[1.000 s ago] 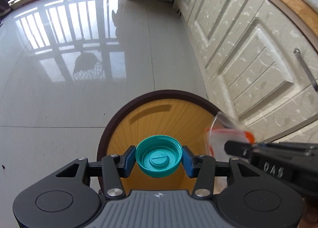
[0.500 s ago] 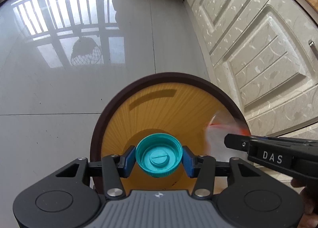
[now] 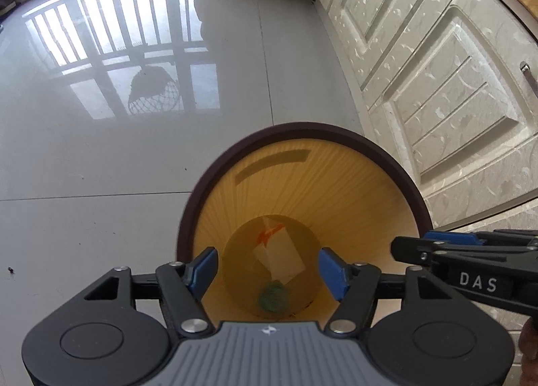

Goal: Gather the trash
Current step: 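Open both tools to drop the cap and bag into the wastebasket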

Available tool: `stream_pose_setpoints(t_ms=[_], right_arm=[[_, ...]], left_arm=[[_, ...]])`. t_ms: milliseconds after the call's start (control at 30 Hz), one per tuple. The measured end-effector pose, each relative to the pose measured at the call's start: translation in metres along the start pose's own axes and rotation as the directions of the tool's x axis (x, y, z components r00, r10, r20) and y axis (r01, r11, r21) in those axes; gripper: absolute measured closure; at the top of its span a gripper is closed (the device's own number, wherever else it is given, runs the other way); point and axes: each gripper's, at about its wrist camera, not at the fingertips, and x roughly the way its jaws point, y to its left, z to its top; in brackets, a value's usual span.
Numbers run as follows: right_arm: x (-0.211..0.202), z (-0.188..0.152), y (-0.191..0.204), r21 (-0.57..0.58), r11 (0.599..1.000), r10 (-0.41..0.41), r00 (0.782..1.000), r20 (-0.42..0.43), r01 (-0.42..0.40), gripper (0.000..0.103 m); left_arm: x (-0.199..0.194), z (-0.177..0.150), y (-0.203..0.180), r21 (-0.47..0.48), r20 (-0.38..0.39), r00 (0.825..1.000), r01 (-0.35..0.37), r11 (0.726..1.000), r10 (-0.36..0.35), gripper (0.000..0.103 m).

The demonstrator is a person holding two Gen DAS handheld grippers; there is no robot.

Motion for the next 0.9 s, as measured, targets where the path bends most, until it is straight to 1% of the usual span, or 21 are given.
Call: stream_pose_setpoints(t_ms=[100,300,400,467,533,633,700,833,900], right_arm=[[-0.008,-0.002,0.002,-0.009,1.0,-0.014,1.0,0.014,0.014,0.062],[-0.023,-0.009,0.005,-0.026,0.999,-0.038,0.999,0.021,0.038,0.05],[-0.029,-0.014,0.006,-0.031,0.998,-0.051,0.998,0.021,0.051,0.041],[-0.033,-0.017,0.007,-0.035,0.998,-0.058,0.998,0.026,0.059,0.032],[-0.038,-0.02,0.008,-0.037,0.997,-0.068,0.997,0.036,0.07,0.025],[-0.045,-0.025,0.008,-0.037,0.997,-0.071,0.996,0.052,0.072,0.021],[-0.051,-0.027,0.009,-0.04,0.996,-0.075,0.995,0.063,0.077,0.017],[-0.064,-0.032,0.01,-0.042,0.994,-0.095,0.992,0.089,0.099,0.003],[-0.071,-0.034,0.01,-0.041,0.994,-0.102,0.99,0.093,0.106,0.001]], left_arm=[[-0.009,-0.002,0.004,-0.008,0.011,1.0,-0.004,1.0,0.004,0.034],[-0.027,-0.007,0.009,-0.011,0.026,0.999,-0.027,1.0,0.028,0.028],[-0.035,-0.01,0.012,-0.019,0.033,0.999,-0.037,0.999,0.038,0.02],[-0.039,-0.013,0.012,-0.021,0.037,0.998,-0.047,0.999,0.048,0.019],[-0.044,-0.017,0.013,-0.027,0.04,0.998,-0.055,0.998,0.056,0.016],[-0.051,-0.022,0.015,-0.032,0.044,0.997,-0.058,0.998,0.06,0.014],[-0.057,-0.026,0.016,-0.036,0.05,0.996,-0.066,0.997,0.068,0.009],[-0.072,-0.032,0.018,-0.045,0.067,0.994,-0.083,0.996,0.085,0.005],[-0.081,-0.034,0.019,-0.047,0.077,0.993,-0.085,0.995,0.088,0.001]])
